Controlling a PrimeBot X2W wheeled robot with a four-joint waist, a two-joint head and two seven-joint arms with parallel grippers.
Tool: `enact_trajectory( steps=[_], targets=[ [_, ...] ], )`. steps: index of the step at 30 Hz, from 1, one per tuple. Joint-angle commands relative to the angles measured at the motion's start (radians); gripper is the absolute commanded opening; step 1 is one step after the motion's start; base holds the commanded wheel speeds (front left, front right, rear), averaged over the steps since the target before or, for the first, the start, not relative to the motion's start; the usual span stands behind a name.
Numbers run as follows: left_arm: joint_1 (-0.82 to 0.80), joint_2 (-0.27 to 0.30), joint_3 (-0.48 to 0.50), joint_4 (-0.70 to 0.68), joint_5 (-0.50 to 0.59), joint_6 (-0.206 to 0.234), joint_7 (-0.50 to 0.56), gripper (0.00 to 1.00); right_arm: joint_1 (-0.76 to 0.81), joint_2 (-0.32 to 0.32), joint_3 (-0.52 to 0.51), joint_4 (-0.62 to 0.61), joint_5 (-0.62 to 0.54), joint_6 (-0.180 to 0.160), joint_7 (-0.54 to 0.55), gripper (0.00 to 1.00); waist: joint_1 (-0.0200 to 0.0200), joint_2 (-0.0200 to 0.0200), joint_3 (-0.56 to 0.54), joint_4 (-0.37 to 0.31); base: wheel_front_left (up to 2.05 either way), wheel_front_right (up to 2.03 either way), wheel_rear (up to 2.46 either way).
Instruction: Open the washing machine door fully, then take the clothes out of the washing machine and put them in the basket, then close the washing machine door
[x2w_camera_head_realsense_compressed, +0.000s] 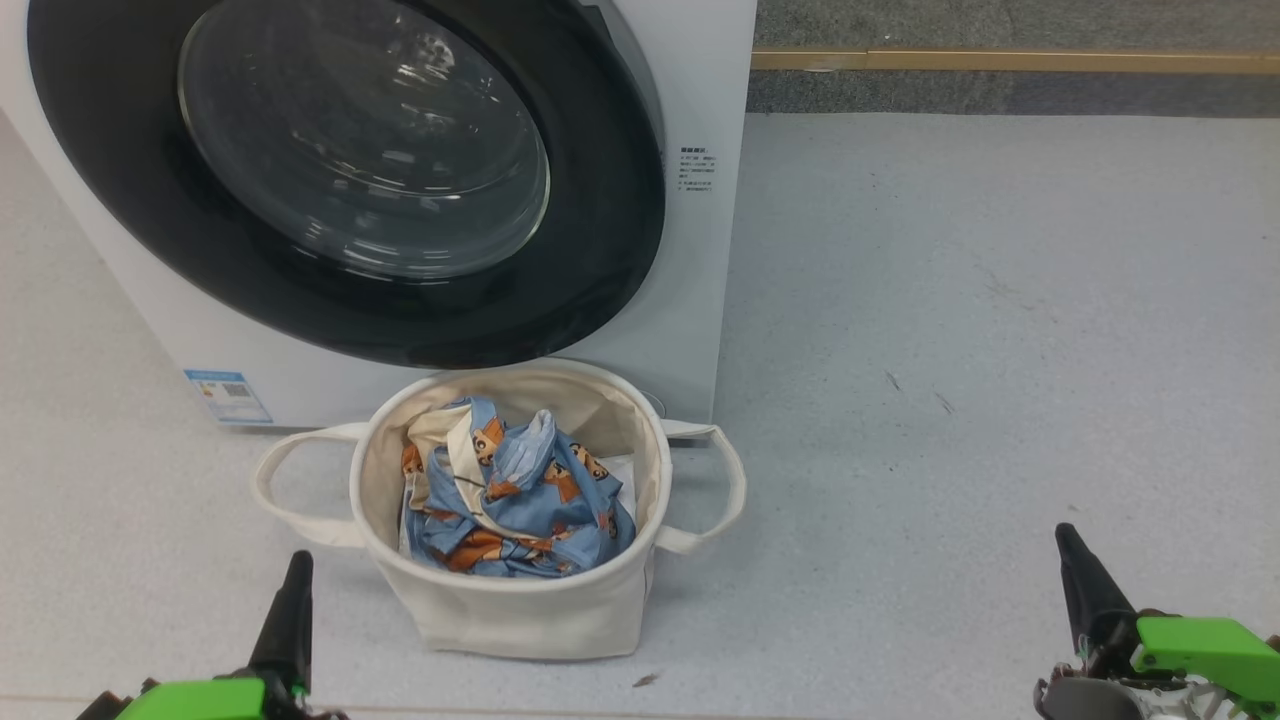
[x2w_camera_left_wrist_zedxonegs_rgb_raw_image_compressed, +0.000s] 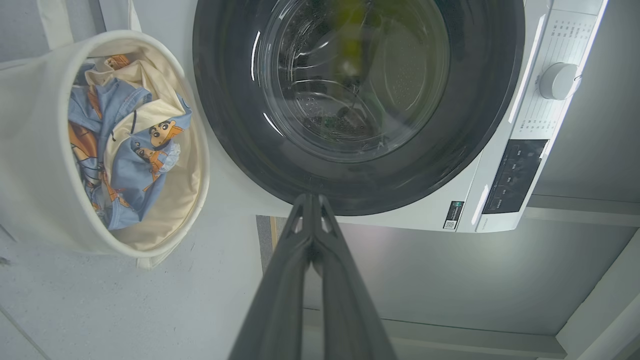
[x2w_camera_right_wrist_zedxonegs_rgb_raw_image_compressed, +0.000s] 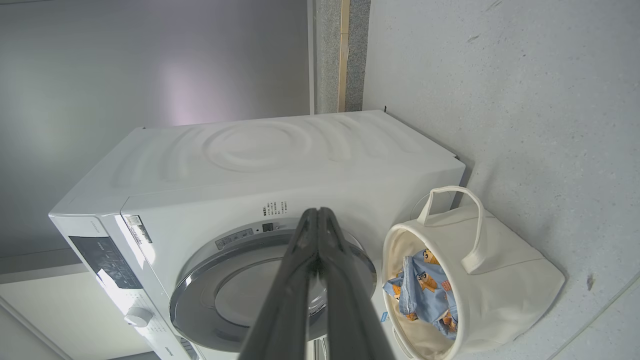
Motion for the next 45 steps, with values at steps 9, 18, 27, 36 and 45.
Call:
enact_trajectory(
  steps=[9,18,27,36,45],
  targets=[
    [-0.045,0.005,0.035,-0.026,-0.003,-0.007,0.008,0.00,-0.045,-0.002,0.015,-0.030,-0.003,0.000,0.010,0.00,0.0000,-0.0001,0.000,0.000,0.00,0.00,0.00],
    [-0.045,0.005,0.035,-0.026,-0.003,-0.007,0.008,0.00,-0.045,-0.001,0.013,-0.030,-0.004,0.000,0.011,0.00,0.0000,-0.0001,0.000,0.000,0.00,0.00,0.00],
    [-0.045,0.005,0.035,-0.026,-0.002,-0.007,0.008,0.00,-0.045,0.000,0.012,-0.030,-0.005,0.000,0.012,0.00,0.0000,-0.0001,0.000,0.000,0.00,0.00,0.00],
    [-0.045,0.005,0.035,-0.026,-0.002,-0.007,0.009,0.00,-0.045,0.000,0.011,-0.030,-0.006,0.000,0.012,0.00,0.0000,-0.0001,0.000,0.000,0.00,0.00,0.00],
    [-0.045,0.005,0.035,-0.026,-0.002,-0.007,0.009,0.00,-0.045,0.001,0.010,-0.030,-0.006,0.000,0.013,0.00,0.0000,-0.0001,0.000,0.000,0.00,0.00,0.00]
  ],
)
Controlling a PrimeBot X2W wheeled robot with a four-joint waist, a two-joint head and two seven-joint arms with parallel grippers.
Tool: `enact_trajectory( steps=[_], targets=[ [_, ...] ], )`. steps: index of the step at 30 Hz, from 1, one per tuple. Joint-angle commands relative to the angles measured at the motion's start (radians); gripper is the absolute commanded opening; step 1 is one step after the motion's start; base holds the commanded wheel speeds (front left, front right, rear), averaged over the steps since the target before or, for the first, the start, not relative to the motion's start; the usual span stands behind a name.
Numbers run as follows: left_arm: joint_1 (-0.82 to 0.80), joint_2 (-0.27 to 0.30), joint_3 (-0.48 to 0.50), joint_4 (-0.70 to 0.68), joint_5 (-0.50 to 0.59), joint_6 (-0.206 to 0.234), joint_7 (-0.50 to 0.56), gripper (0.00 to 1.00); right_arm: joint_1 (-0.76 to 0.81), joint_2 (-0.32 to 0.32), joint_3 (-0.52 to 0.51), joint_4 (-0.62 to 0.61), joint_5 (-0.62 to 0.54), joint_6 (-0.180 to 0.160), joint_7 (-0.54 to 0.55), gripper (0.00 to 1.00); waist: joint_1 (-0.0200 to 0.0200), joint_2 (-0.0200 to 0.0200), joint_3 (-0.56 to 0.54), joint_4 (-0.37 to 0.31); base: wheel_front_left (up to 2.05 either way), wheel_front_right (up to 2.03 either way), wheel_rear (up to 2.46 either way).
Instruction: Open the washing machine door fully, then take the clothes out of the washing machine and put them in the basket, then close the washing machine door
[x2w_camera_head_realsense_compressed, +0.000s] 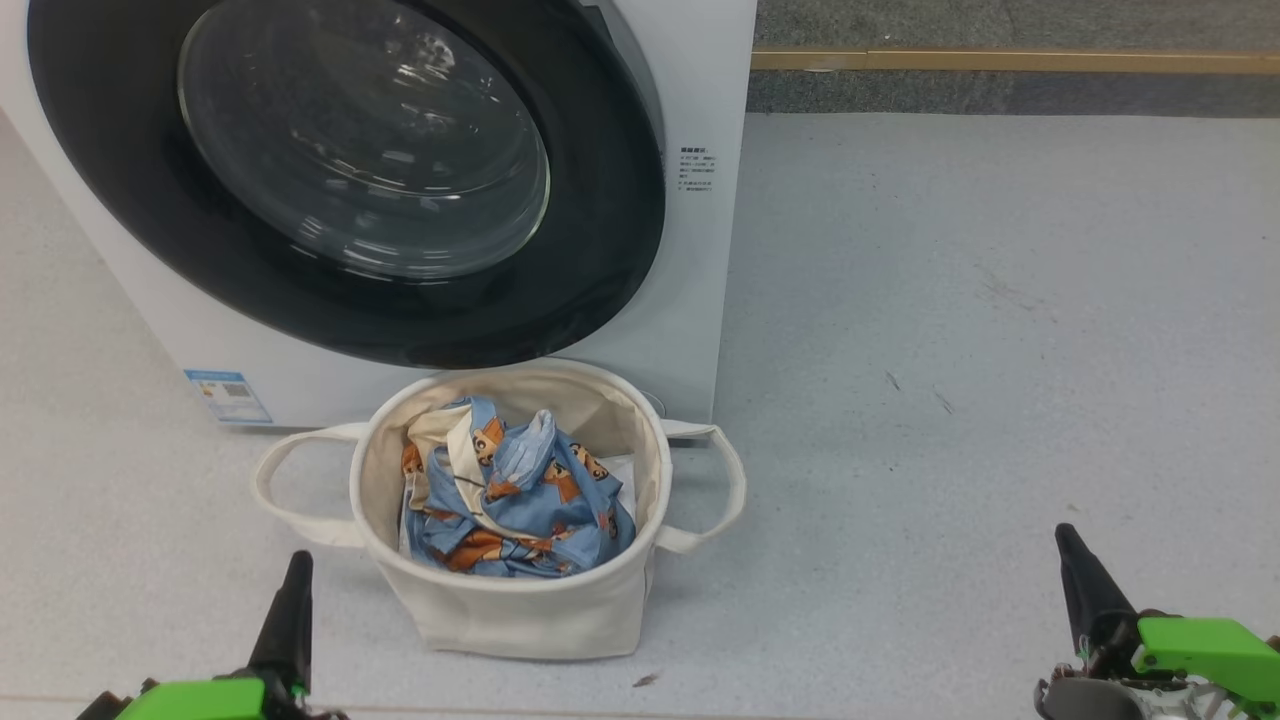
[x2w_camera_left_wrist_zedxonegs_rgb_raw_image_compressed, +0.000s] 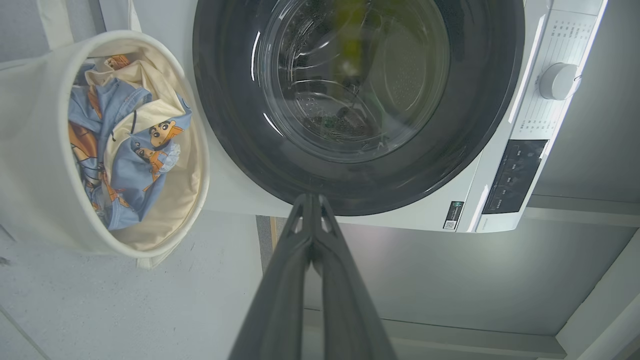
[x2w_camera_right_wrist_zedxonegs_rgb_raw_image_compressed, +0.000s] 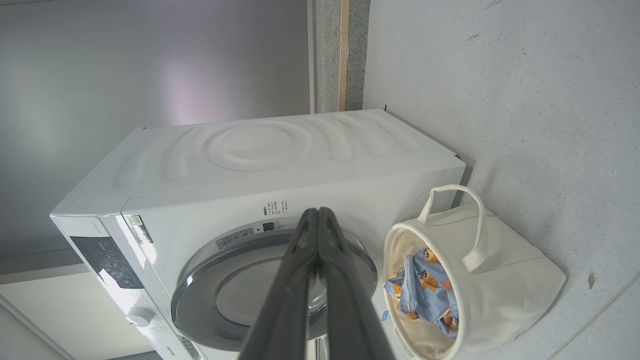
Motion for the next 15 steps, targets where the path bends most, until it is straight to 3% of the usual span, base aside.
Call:
enact_trajectory(
  steps=[1,15],
  targets=[
    [-0.045,0.005,0.035,-0.026,-0.002,-0.007,0.009,0.00,-0.045,-0.002,0.017,-0.030,-0.006,0.000,0.005,0.00,0.0000,0.0000,0.000,0.000,0.00,0.00,0.00],
    [-0.045,0.005,0.035,-0.026,-0.002,-0.007,0.009,0.00,-0.045,-0.002,0.016,-0.030,-0.007,0.000,0.006,0.00,0.0000,0.0000,0.000,0.000,0.00,0.00,0.00]
  ],
)
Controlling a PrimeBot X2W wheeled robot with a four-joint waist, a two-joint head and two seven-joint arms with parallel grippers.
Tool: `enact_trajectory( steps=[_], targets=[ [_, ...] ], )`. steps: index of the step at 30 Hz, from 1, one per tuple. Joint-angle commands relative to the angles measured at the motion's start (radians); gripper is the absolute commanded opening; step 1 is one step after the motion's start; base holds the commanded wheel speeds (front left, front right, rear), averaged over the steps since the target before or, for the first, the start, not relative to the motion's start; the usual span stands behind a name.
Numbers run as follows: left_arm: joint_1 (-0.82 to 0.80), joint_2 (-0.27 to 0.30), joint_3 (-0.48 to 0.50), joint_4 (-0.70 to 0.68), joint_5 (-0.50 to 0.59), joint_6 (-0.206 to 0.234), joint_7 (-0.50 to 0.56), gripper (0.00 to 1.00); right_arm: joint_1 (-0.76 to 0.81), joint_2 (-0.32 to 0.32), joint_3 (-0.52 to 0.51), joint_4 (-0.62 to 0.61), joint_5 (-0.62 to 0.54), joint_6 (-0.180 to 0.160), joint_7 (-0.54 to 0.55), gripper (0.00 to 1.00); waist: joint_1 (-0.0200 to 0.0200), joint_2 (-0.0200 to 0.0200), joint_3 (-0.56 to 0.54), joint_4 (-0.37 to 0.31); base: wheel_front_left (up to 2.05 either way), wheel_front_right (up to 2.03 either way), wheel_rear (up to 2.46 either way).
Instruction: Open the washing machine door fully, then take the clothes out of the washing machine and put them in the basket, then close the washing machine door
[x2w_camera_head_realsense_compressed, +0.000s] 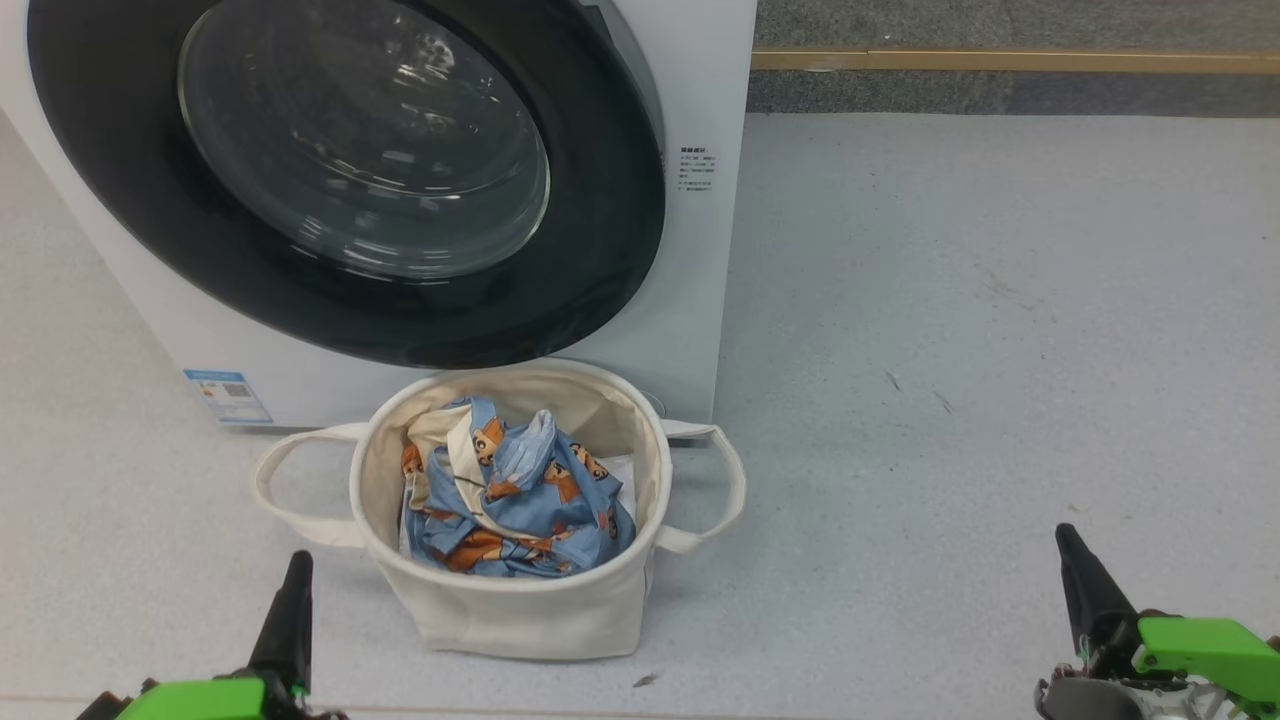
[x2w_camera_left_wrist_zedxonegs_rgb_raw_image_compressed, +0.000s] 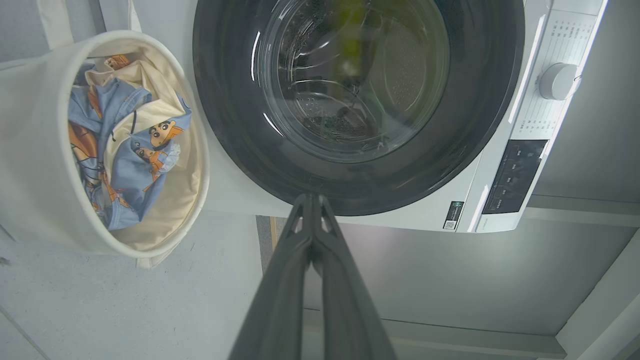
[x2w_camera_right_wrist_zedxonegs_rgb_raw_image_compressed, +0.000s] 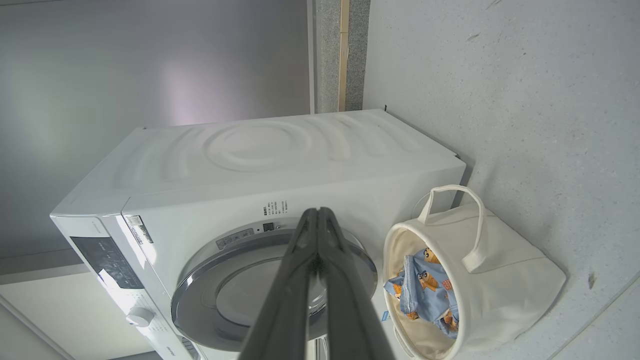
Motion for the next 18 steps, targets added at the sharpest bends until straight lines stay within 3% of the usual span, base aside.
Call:
enact_trajectory(
  steps=[1,18],
  targets=[
    [-0.045,0.005,0.035,-0.026,-0.002,-0.007,0.009,0.00,-0.045,-0.002,0.017,-0.030,-0.007,0.000,0.006,0.00,0.0000,0.0000,0.000,0.000,0.00,0.00,0.00],
    [-0.045,0.005,0.035,-0.026,-0.002,-0.007,0.009,0.00,-0.045,-0.001,0.015,-0.030,-0.008,0.000,0.007,0.00,0.0000,0.0000,0.000,0.000,0.00,0.00,0.00]
  ],
)
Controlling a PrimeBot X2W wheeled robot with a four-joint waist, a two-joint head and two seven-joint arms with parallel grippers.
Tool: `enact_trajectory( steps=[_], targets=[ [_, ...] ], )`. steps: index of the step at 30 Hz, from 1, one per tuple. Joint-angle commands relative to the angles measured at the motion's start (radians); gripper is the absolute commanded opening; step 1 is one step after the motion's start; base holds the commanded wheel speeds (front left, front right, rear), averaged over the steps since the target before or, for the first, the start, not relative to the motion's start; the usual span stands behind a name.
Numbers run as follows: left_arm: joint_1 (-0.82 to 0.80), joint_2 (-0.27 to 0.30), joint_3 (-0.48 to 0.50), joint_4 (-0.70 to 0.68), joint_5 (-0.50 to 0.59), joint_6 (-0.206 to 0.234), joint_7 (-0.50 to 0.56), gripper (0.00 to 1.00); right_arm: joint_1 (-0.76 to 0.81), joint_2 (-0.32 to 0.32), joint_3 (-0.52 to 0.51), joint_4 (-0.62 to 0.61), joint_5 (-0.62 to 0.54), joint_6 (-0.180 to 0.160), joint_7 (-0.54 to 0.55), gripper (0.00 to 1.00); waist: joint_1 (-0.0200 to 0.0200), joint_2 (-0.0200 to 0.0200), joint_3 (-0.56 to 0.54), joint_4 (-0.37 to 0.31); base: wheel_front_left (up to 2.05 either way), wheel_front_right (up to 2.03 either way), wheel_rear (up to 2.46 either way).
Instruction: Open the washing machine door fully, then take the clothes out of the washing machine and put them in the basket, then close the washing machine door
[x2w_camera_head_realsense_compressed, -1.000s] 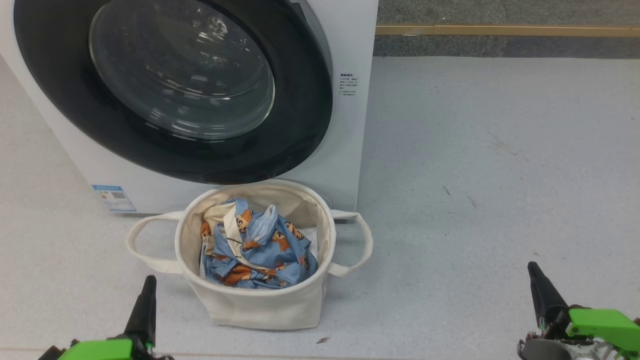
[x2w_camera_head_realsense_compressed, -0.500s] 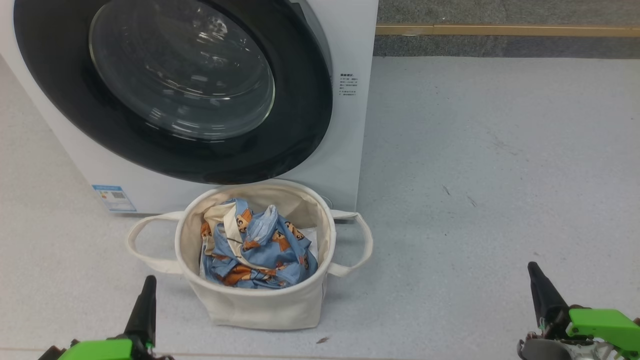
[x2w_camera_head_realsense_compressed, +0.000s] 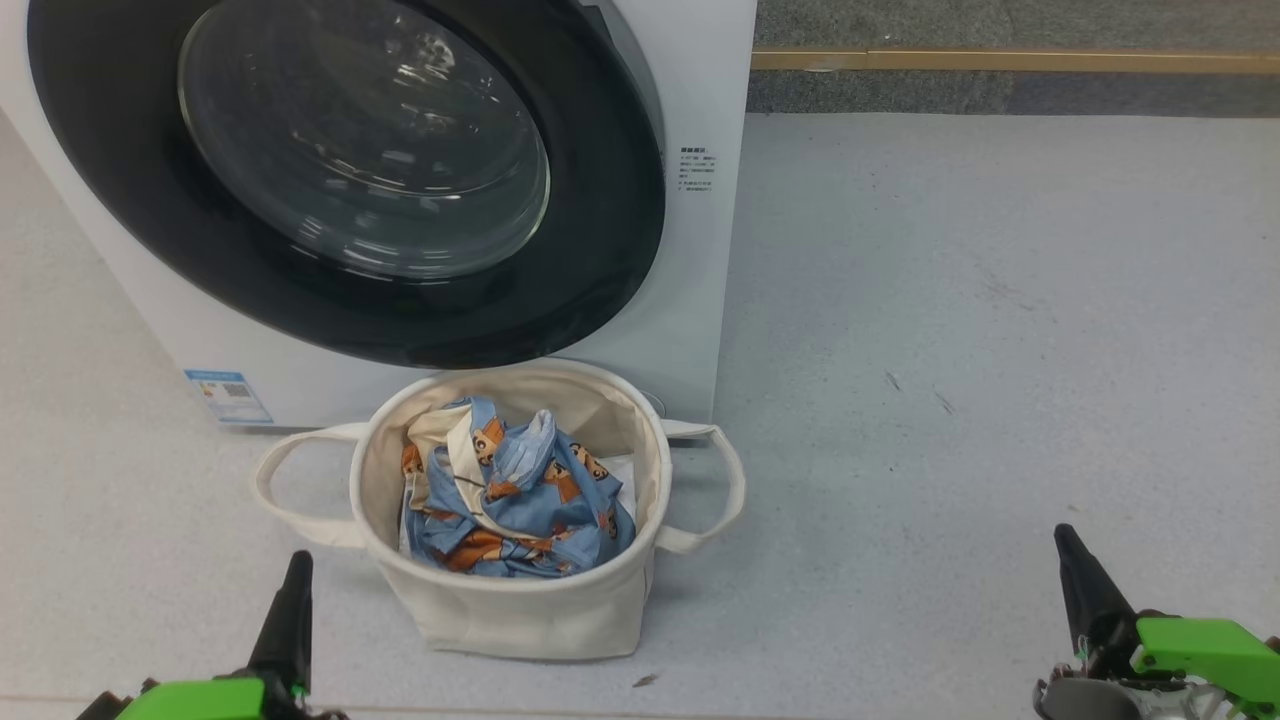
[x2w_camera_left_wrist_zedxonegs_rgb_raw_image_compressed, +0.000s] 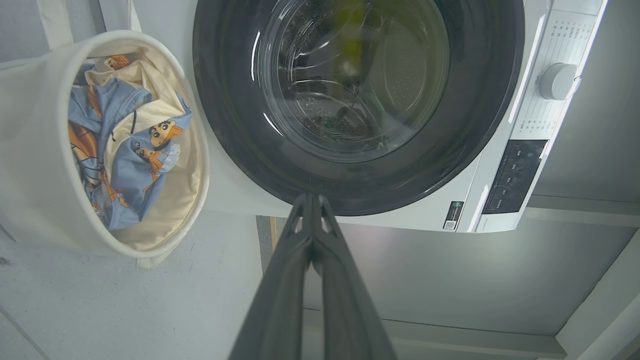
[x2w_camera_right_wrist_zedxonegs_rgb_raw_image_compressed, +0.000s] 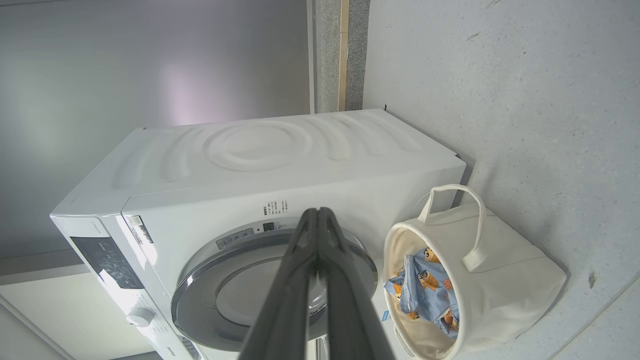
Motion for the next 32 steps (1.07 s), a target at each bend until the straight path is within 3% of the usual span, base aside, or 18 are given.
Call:
enact_trajectory(
  steps=[1,32],
  targets=[
    [-0.045,0.005,0.035,-0.026,-0.002,-0.007,0.009,0.00,-0.045,-0.004,0.016,-0.030,-0.007,0.000,0.007,0.00,0.0000,0.0000,0.000,0.000,0.00,0.00,0.00],
    [-0.045,0.005,0.035,-0.026,-0.002,-0.007,0.009,0.00,-0.046,-0.003,0.015,-0.030,-0.008,0.000,0.008,0.00,0.0000,0.0000,0.000,0.000,0.00,0.00,0.00]
  ],
)
